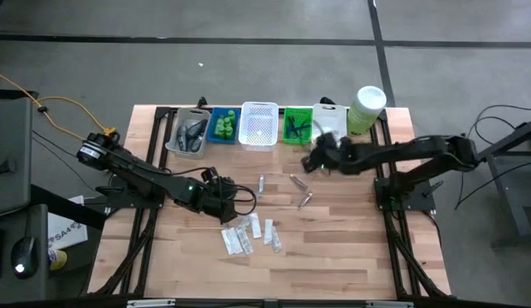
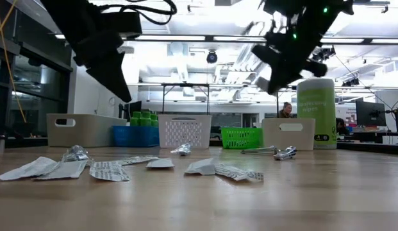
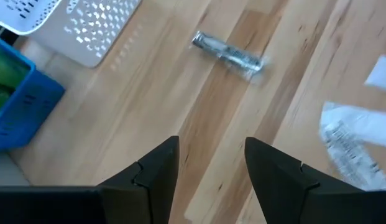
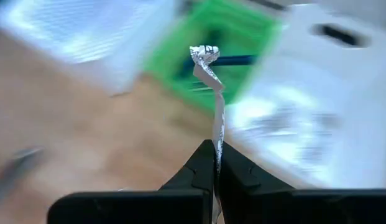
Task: Pick & Place Travel size toiletries
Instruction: Put the bandage into the right white bin
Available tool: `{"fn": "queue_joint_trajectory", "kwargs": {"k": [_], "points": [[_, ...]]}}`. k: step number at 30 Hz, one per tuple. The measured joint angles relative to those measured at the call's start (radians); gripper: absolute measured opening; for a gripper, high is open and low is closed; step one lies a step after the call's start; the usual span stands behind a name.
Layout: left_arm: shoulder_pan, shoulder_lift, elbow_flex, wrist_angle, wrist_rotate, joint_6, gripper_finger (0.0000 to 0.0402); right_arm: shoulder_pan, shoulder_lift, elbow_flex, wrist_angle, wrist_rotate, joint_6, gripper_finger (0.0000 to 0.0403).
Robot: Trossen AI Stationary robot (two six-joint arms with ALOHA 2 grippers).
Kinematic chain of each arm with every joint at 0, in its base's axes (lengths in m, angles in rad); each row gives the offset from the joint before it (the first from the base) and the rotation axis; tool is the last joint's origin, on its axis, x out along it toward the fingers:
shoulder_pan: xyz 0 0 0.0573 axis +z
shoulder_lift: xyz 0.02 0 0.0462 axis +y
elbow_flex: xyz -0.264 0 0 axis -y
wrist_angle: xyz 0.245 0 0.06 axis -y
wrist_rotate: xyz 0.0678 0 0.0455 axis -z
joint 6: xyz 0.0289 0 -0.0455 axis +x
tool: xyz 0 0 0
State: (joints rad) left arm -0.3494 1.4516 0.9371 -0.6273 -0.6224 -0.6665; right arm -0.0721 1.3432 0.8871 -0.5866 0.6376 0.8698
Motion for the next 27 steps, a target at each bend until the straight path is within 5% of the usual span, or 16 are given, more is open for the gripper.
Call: {"fn": "queue_joint_trajectory", "kwargs": {"k": [10, 18, 27], "points": [[-0.012, -0.014, -0.018, 0.02, 0.003, -0.023, 0.0182, -0.328, 0.047, -0.001, -0.106, -0.045, -0.139, 0.0003], [-0.061, -0.014, -0.017, 0.016, -0.02, -0.038, 0.0182, -0.465, 0.081, 0.0, -0.061, -0.186, -0.235, 0.0011], [-0.127, -0.014, -0.017, -0.062, -0.066, -0.109, 0.0182, -0.479, 0.082, 0.0, -0.057, -0.201, -0.247, 0.0129]]}}
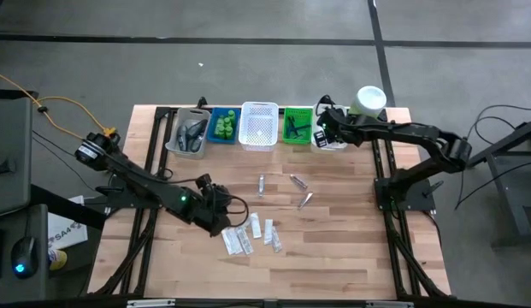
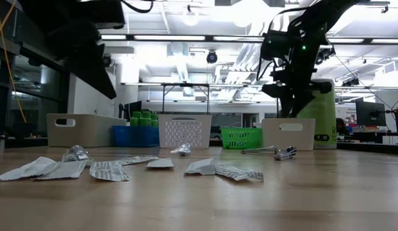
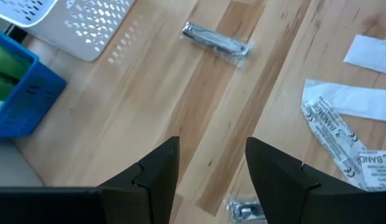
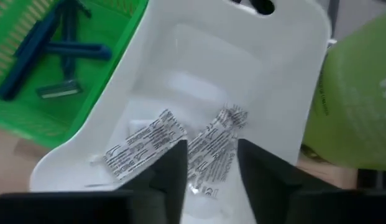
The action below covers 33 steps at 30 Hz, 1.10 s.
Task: Pick & Place Travel size toiletries
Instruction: Put the bandage into the right white bin
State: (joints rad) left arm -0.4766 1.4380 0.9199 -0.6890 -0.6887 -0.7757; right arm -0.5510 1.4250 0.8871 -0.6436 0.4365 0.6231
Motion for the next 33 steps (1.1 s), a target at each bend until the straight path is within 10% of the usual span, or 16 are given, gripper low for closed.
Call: {"fn": "queue_joint_trajectory", "kwargs": {"k": [16, 33], "points": [[-0.142, -0.021, 0.001, -0.179, -0.129, -0.224, 0.0182, 0.449, -0.167, 0.0, 0.066, -0.13, 0.027, 0.0186], [-0.145, 0.049, 0.001, 0.056, 0.278, -0.195, 0.0182, 0.921, -0.054, 0.0, 0.344, -0.087, -0.201, 0.0184]]}}
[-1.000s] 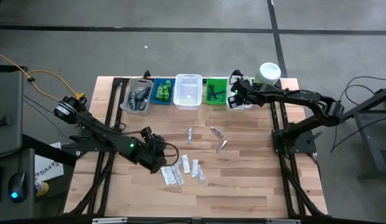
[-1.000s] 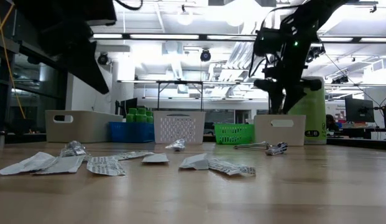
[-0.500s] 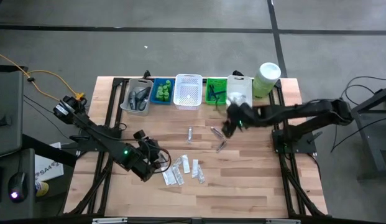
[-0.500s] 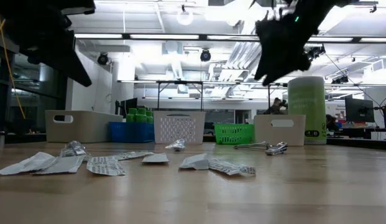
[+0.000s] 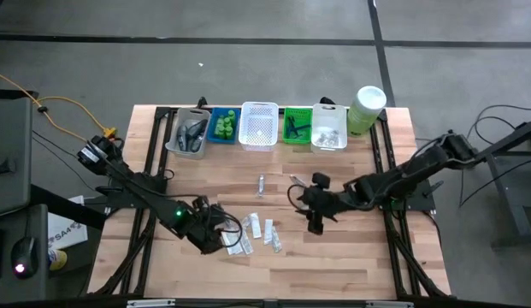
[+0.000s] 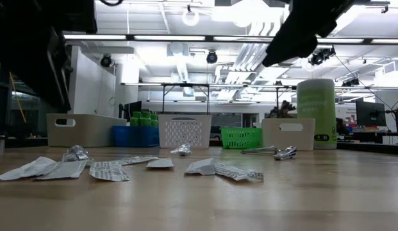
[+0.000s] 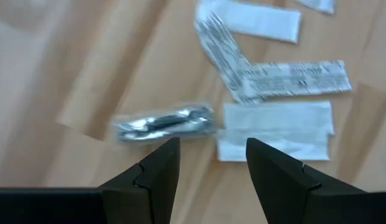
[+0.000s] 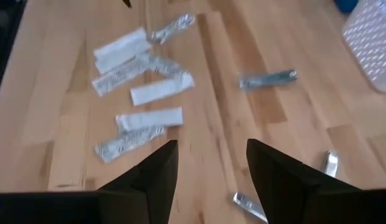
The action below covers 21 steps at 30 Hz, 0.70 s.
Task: Pick & Place Travel size toiletries
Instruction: Put the bandage into the right white bin
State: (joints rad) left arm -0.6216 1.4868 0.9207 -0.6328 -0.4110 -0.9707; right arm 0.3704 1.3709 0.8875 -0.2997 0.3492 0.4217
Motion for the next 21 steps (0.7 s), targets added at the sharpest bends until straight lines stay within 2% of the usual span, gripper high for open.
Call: {"fn": "queue_joint_trajectory", "kwargs": {"k": [11, 21], "points": [[0.083, 0.122, 0.092, 0.03, 0.258, -0.056, 0.0182, 0.036, 0.026, 0.0, -0.003, -0.008, 0.0, 0.0183], [0.135, 0.229, 0.13, -0.004, 0.32, -0.075, 0.0182, 0.036, 0.026, 0.0, -0.009, -0.008, 0.0, 0.0183]]}}
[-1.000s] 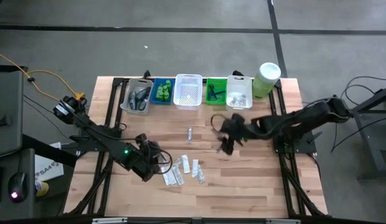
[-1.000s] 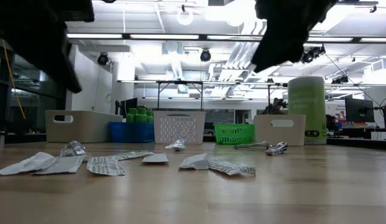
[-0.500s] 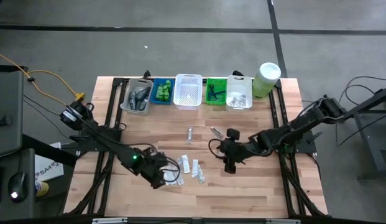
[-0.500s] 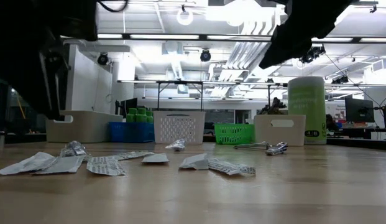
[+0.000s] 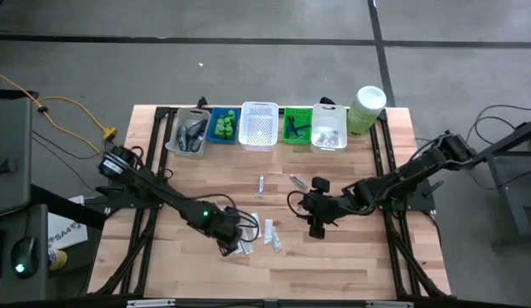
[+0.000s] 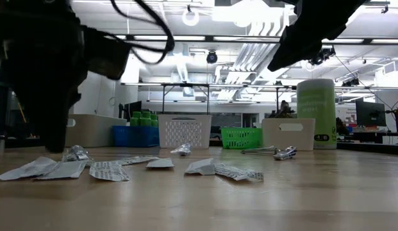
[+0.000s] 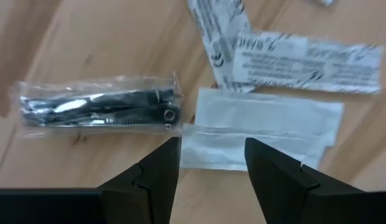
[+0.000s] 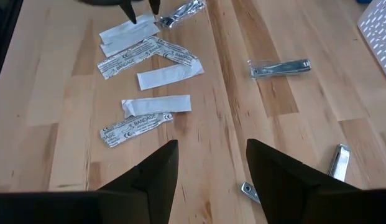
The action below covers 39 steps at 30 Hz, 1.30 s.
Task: Pick & Place Travel size toiletries
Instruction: Put the bandage into the right white bin
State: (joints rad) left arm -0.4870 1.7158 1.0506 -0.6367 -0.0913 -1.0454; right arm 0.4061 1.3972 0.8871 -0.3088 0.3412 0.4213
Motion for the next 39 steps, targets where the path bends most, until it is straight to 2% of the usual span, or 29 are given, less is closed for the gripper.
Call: {"fn": "queue_joint_trajectory", "kwargs": {"k": [16, 23, 26, 39], "points": [[-0.006, 0.074, 0.01, -0.037, 0.003, -0.024, 0.0182, 0.0, 0.0, 0.0, -0.001, 0.0, 0.0, 0.0183], [-0.018, 0.117, 0.01, -0.07, 0.038, -0.027, 0.0178, 0.0, 0.0, 0.0, -0.002, -0.001, 0.002, 0.0183], [-0.017, 0.119, 0.01, -0.077, 0.053, -0.037, 0.0158, 0.0, 0.0, 0.0, -0.002, 0.0, 0.002, 0.0183], [-0.017, 0.12, 0.007, -0.104, 0.085, -0.048, 0.002, 0.0, 0.0, 0.0, -0.002, -0.004, 0.02, 0.0183]]}}
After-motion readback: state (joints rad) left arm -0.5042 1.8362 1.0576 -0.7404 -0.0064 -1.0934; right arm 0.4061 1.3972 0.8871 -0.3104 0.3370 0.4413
